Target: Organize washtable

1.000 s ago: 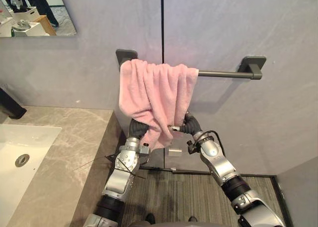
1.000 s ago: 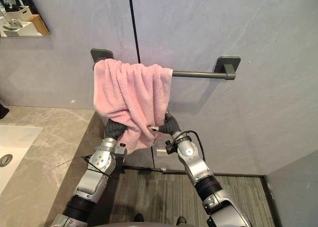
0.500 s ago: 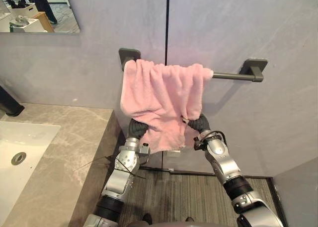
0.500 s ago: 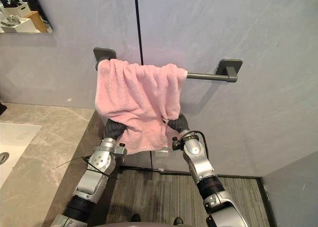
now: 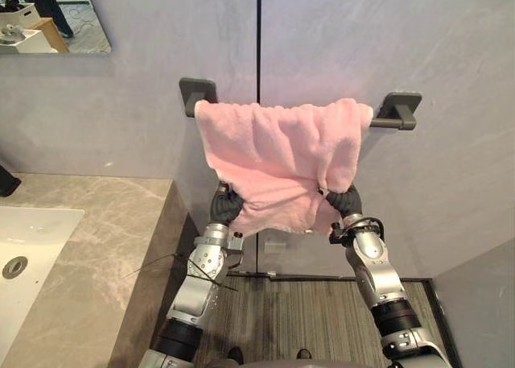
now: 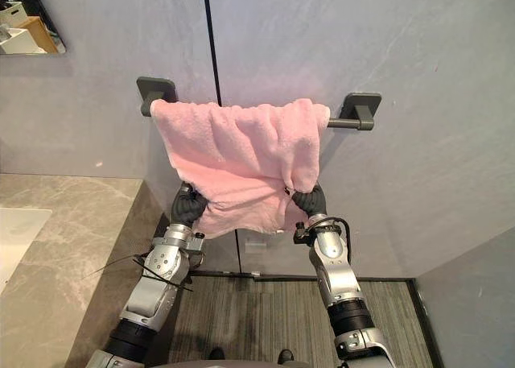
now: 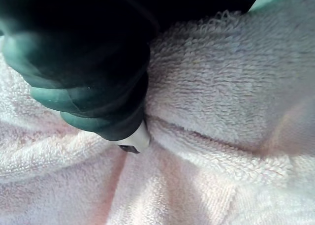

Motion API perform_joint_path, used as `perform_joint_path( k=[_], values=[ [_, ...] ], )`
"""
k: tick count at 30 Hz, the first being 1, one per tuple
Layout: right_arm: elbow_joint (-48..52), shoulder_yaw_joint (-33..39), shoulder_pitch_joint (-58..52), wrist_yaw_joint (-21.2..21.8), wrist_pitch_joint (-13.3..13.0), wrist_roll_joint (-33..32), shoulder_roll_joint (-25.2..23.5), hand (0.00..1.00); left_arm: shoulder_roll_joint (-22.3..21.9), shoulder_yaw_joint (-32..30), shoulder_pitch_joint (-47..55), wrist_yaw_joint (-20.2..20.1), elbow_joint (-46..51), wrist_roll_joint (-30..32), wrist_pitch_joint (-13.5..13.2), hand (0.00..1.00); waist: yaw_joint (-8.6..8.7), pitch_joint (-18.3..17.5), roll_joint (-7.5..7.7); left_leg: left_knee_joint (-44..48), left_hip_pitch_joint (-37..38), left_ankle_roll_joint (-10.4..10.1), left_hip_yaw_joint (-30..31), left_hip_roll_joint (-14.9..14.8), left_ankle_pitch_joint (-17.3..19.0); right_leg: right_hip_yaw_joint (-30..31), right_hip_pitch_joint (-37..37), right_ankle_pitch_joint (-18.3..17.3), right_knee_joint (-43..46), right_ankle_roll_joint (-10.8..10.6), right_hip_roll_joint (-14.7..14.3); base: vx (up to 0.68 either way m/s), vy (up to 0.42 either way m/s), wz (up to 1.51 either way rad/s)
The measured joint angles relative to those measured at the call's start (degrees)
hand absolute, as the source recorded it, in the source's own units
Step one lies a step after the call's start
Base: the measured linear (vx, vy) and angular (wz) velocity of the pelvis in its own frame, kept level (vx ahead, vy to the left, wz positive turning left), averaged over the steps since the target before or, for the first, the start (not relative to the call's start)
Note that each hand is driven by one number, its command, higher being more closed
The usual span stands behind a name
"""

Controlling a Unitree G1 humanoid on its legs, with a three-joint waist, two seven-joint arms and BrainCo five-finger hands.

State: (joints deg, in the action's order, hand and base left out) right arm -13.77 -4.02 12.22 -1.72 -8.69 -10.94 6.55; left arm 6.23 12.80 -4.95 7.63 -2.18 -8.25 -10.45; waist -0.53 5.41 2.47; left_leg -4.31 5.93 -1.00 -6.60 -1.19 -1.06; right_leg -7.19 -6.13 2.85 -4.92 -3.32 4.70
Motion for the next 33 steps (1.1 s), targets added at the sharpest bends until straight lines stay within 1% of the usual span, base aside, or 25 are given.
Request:
perform_joint_path(
  k=[3,6,11,14,15,19,20,24,30,32,33],
  values=[
    [1.06,0.58,-1.60,-0.51,-0.01,0.08,-0.59,1.00,-0.46,0.12,0.00,-0.05,0.00,-0.01,0.05,1.00,0.25,0.00,0.00,-0.18,0.00,0.00,-0.26,0.05,0.00,0.27,0.27,0.01,0.04,-0.02,0.01,-0.01,-0.008,-0.04],
    [1.06,1.53,-1.71,-0.62,-0.01,0.08,-1.59,1.00,-0.50,0.18,0.01,-0.15,-0.01,-0.01,0.19,1.00,1.36,0.00,0.00,-0.37,0.14,0.01,-0.59,0.09,0.00,0.59,0.38,0.05,0.05,-0.08,0.05,-0.02,-0.011,-0.07],
    [1.02,2.61,-3.78,-0.68,-0.04,0.07,-1.71,1.00,-1.83,0.61,-0.01,-1.24,-0.79,-0.02,0.66,1.00,1.70,0.00,-0.02,-0.82,0.51,0.02,-1.12,0.11,0.01,1.09,0.50,0.02,0.04,-0.16,0.31,-0.01,-0.003,-0.05],
    [0.80,3.23,-3.93,-0.69,-0.05,0.07,-1.76,1.00,-2.10,0.59,-0.11,-1.27,-2.55,-0.03,1.15,1.00,2.75,0.00,-0.05,-0.92,0.50,0.01,-1.13,0.14,0.01,1.10,0.58,-0.05,0.05,-0.26,0.34,0.00,0.000,0.00],
    [0.47,3.44,-3.93,-0.70,-0.06,0.07,-1.76,1.00,-2.19,0.60,-0.12,-1.27,-3.15,-0.03,1.23,1.00,2.85,0.00,-0.05,-0.93,0.49,0.01,-1.19,0.14,0.02,1.15,0.64,-0.05,0.06,-0.27,0.34,0.00,0.000,0.00],
    [-1.03,3.76,-3.86,-0.69,-1.32,0.02,-1.76,1.00,-2.83,0.59,-0.14,-1.28,-3.63,-0.03,1.31,1.00,2.85,-0.02,-0.16,-0.93,-0.04,0.02,-1.37,0.14,0.01,1.33,1.43,-0.11,0.53,-0.35,0.34,-0.01,-0.009,-0.02],
    [-1.24,3.78,-3.85,-0.68,-1.49,0.02,-1.75,0.00,-2.82,0.57,-0.24,-1.28,-4.31,-0.04,1.31,1.00,2.86,-0.04,-0.20,-0.93,0.04,0.02,-1.37,0.16,0.01,1.32,1.41,-0.15,0.64,-0.40,0.34,0.00,0.000,0.00],
    [-2.97,4.19,-3.71,-0.67,-1.55,0.07,-1.77,0.00,-2.56,-0.06,0.34,-1.18,-6.08,-0.05,1.39,1.00,2.72,-0.10,-0.37,-0.93,0.22,0.03,-1.36,0.29,-0.03,0.97,1.29,-0.16,0.78,-0.43,0.08,-0.02,-0.018,0.00],
    [-4.57,4.67,-3.85,-0.67,-1.44,0.36,-2.03,0.00,-2.75,-1.29,4.25,-1.03,-6.68,-0.04,1.53,1.00,2.71,-0.77,-1.61,-0.98,0.39,0.03,-1.22,0.31,-0.06,0.73,1.16,-0.16,0.75,-0.43,0.01,-0.03,-0.018,0.00],
    [-5.49,5.28,-3.99,-0.68,-1.36,0.54,-2.79,0.00,-2.98,-2.06,5.15,-0.95,-6.72,-0.04,1.54,1.00,2.72,-0.77,-1.60,-1.01,0.51,0.00,-0.98,0.30,-0.08,0.38,1.11,-0.16,0.63,-0.43,-0.09,-0.01,-0.007,0.05],
    [-5.53,5.39,-4.19,-0.69,-1.29,0.65,-3.00,0.00,-3.11,-2.37,5.43,-0.92,-6.75,-0.05,1.54,0.00,2.73,-0.77,-1.60,-1.02,0.53,-0.01,-0.89,0.30,-0.09,0.28,1.08,-0.16,0.56,-0.43,-0.10,0.00,-0.006,0.08]
  ],
)
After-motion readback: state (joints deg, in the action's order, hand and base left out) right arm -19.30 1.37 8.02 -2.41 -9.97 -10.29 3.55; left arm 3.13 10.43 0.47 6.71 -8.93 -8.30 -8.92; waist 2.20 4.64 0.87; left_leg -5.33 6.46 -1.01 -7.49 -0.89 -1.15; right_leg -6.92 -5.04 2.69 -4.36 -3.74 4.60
